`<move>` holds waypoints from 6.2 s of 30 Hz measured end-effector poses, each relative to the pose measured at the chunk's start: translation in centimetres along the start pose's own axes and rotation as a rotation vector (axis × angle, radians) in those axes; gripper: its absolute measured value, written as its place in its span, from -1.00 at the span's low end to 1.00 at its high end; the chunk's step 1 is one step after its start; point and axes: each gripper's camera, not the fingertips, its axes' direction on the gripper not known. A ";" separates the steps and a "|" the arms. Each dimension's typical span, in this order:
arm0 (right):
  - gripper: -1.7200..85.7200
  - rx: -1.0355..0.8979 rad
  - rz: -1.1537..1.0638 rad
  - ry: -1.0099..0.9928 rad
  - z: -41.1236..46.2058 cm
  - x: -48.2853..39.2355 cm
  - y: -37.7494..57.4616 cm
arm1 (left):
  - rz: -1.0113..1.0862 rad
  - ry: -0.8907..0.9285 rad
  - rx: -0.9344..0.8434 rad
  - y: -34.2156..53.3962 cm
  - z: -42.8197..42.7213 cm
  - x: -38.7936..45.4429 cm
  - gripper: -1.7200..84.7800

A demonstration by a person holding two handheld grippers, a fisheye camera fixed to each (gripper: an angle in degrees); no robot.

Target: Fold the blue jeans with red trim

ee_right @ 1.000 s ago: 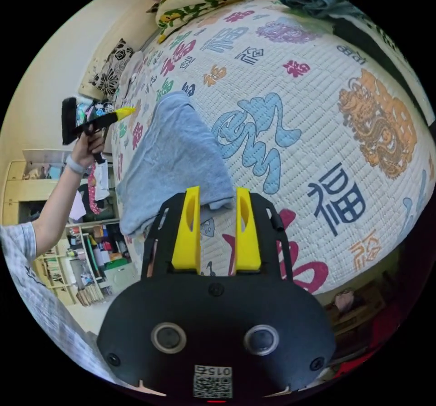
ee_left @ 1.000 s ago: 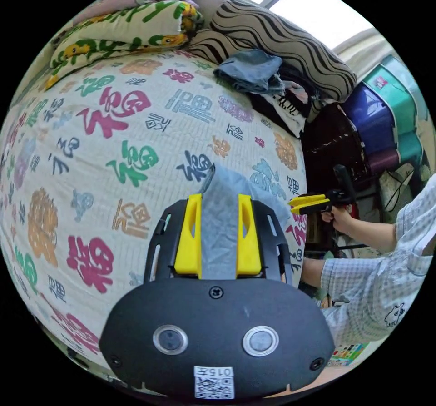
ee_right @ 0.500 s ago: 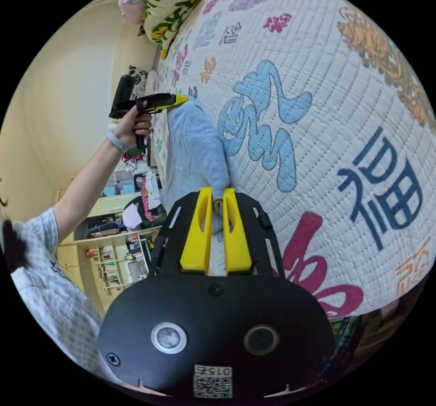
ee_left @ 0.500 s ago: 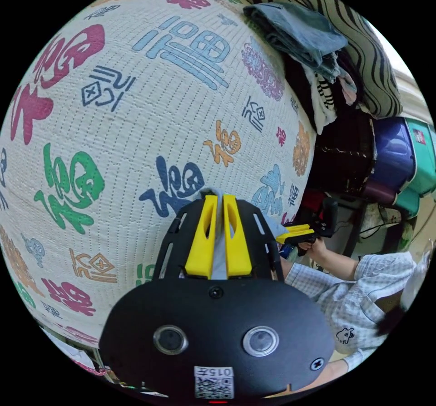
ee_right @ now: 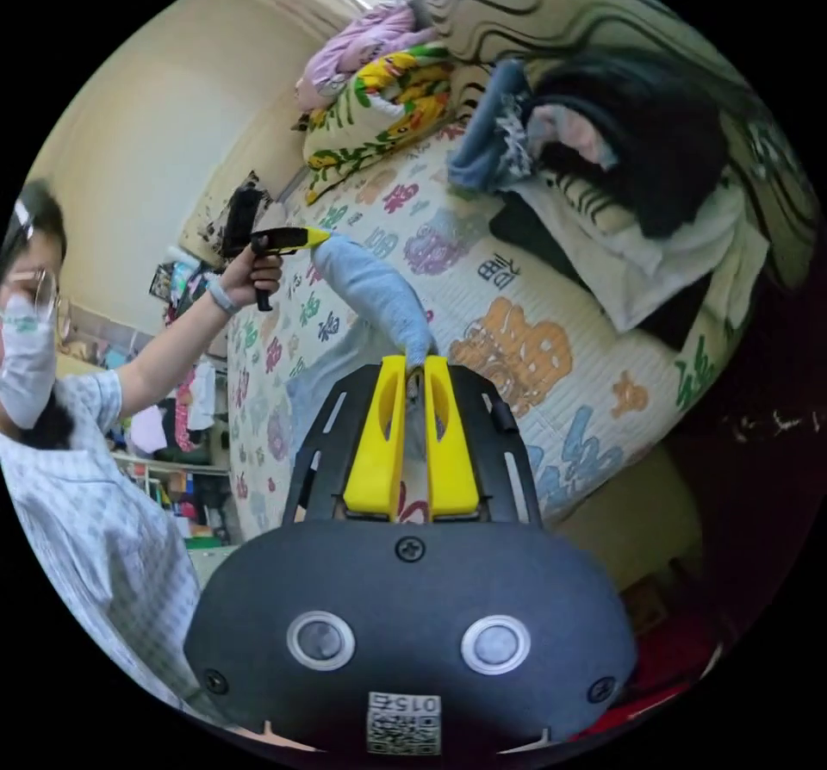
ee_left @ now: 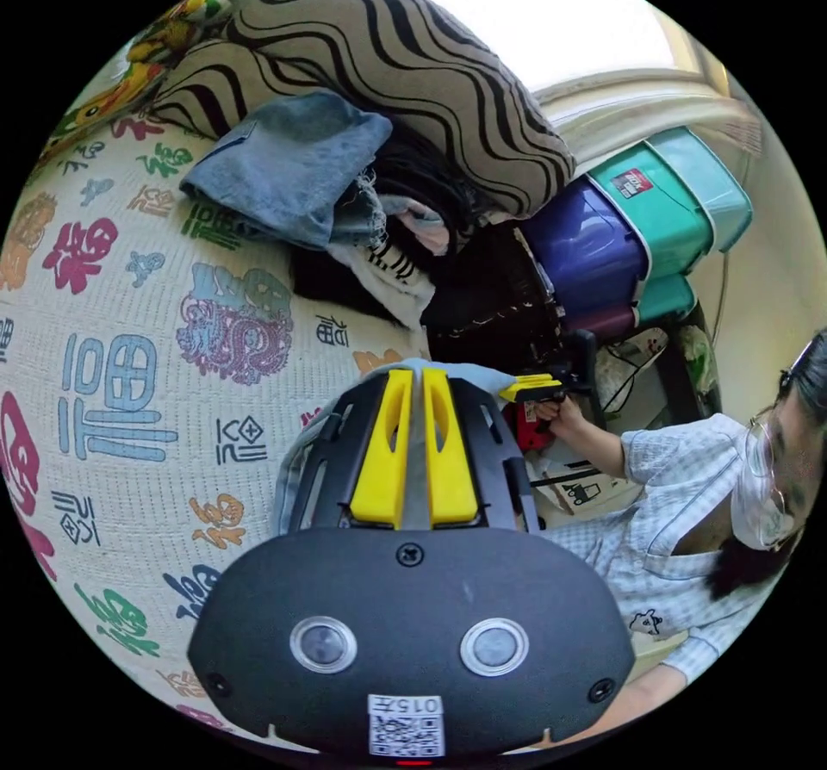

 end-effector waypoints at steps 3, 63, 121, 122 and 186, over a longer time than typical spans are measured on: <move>-0.86 -0.019 -0.113 -0.029 0.6 -4.8 1.7 | 0.006 0.004 0.046 2.8 -2.7 -0.3 -0.95; -0.93 -0.606 -0.245 -0.204 23.9 -15.6 14.9 | -0.368 -0.337 -0.177 24.2 -2.3 -5.4 -0.81; -0.78 -0.371 0.171 -0.714 6.2 -9.4 8.8 | -0.381 0.096 -0.072 27.4 3.0 -6.8 -0.79; -0.78 -0.387 0.144 -0.702 4.7 -11.1 9.4 | -0.392 0.103 -0.054 28.2 3.0 -6.0 -0.79; -0.83 0.075 0.361 -0.308 -27.0 -3.9 -19.9 | -0.525 0.060 0.278 -19.3 50.7 2.9 -0.72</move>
